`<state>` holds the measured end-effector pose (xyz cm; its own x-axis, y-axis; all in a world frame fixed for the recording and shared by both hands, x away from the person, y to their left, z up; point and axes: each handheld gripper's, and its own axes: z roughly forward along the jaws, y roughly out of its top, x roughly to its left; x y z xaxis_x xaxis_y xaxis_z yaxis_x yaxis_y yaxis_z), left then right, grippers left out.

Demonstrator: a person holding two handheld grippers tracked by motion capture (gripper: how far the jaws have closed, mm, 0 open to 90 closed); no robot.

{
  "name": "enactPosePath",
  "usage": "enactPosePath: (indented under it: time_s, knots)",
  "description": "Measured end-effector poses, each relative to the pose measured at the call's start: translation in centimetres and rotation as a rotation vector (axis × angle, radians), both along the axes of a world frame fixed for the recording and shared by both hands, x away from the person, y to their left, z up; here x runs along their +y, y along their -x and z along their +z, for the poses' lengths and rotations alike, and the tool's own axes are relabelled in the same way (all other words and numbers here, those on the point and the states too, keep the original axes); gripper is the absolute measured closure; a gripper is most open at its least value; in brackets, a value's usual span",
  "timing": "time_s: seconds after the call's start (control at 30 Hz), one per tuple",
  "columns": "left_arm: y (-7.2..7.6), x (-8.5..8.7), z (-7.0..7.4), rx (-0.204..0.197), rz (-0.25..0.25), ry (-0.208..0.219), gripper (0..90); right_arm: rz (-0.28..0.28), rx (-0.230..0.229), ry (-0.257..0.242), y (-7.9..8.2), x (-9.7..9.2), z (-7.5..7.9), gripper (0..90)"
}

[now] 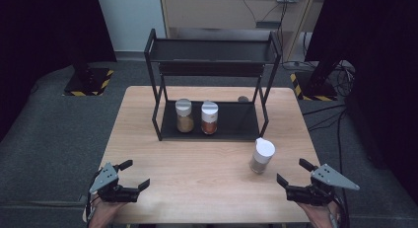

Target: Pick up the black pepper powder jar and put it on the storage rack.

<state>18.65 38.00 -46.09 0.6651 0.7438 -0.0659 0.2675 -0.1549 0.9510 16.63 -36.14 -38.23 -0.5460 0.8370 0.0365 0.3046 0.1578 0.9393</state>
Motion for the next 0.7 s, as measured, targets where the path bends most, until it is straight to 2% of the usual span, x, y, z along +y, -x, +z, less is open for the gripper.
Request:
enactPosePath:
  time_s: [0.33,0.7]
  knots:
    - [0.0,0.0,0.0,0.000,0.000,0.000,1.2,0.013,0.020,0.016,-1.5,0.8,1.1,4.5]
    - [0.0,0.0,0.0,0.000,-0.004,-0.003,1.2,0.029,0.047,0.031,-3.4,2.1,1.5,4.6]
